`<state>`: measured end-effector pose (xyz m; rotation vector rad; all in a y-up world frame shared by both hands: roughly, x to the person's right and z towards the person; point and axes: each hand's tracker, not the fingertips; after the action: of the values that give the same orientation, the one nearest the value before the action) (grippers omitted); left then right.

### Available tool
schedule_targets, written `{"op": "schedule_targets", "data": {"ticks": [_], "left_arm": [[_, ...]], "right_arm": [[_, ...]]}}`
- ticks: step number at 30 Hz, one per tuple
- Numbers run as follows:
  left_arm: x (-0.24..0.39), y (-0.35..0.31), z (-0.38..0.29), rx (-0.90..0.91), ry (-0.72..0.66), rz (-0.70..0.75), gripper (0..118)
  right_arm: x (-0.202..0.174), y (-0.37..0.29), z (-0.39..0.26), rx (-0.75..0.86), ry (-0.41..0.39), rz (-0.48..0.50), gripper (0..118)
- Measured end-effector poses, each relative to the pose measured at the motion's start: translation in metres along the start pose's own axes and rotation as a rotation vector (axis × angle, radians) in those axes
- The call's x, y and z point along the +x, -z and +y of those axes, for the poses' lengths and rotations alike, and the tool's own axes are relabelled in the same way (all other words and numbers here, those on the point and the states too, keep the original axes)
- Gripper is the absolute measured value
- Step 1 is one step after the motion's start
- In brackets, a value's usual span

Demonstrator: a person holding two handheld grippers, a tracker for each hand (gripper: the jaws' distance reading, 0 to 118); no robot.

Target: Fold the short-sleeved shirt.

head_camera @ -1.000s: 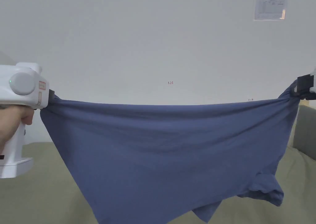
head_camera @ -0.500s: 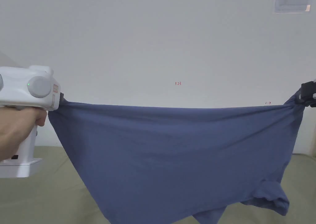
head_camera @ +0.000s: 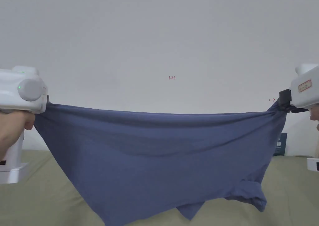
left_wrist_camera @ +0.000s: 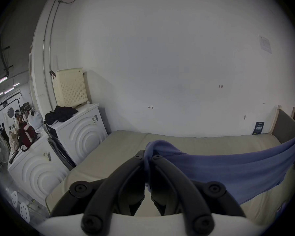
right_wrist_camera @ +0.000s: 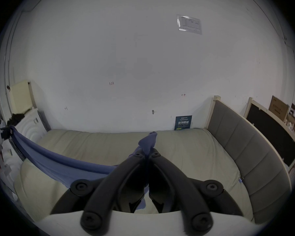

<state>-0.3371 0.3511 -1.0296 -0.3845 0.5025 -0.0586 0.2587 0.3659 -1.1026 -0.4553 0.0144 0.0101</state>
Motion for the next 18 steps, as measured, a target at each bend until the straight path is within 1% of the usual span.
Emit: {"op": "schedule_targets", "data": {"ticks": [5, 8, 10, 11, 12, 15, 16, 17, 18], "left_arm": [[0.004, 0.021, -0.039, -0.036, -0.002, -0.017, 2], [0.005, 0.028, -0.082, -0.07, 0.011, -0.033, 2], [0.004, 0.025, -0.119, -0.129, 0.003, -0.071, 2], [0.002, 0.025, -0.138, -0.158, 0.025, -0.08, 2], [-0.001, 0.022, -0.158, -0.174, 0.014, -0.088, 2], [-0.009, -0.004, -0.219, -0.254, 0.055, -0.114, 2], [-0.014, -0.016, -0.239, -0.272, 0.059, -0.124, 2], [-0.019, -0.025, -0.257, -0.278, 0.044, -0.125, 2], [-0.023, -0.034, -0.274, -0.321, 0.057, -0.148, 2]], "right_arm": [[-0.001, 0.025, -0.035, -0.031, -0.004, 0.003, 3], [0.008, 0.034, -0.073, -0.095, 0.005, 0.022, 3], [0.013, 0.034, -0.108, -0.145, 0.02, 0.035, 3], [0.015, 0.032, -0.125, -0.166, 0.04, 0.039, 3], [0.017, 0.023, -0.146, -0.197, 0.035, 0.039, 3], [0.024, 0.001, -0.205, -0.26, 0.024, 0.053, 3], [0.032, -0.004, -0.227, -0.268, 0.051, 0.072, 3], [0.034, -0.012, -0.245, -0.305, 0.057, 0.061, 3], [0.037, -0.022, -0.266, -0.307, 0.06, 0.075, 3]]}}
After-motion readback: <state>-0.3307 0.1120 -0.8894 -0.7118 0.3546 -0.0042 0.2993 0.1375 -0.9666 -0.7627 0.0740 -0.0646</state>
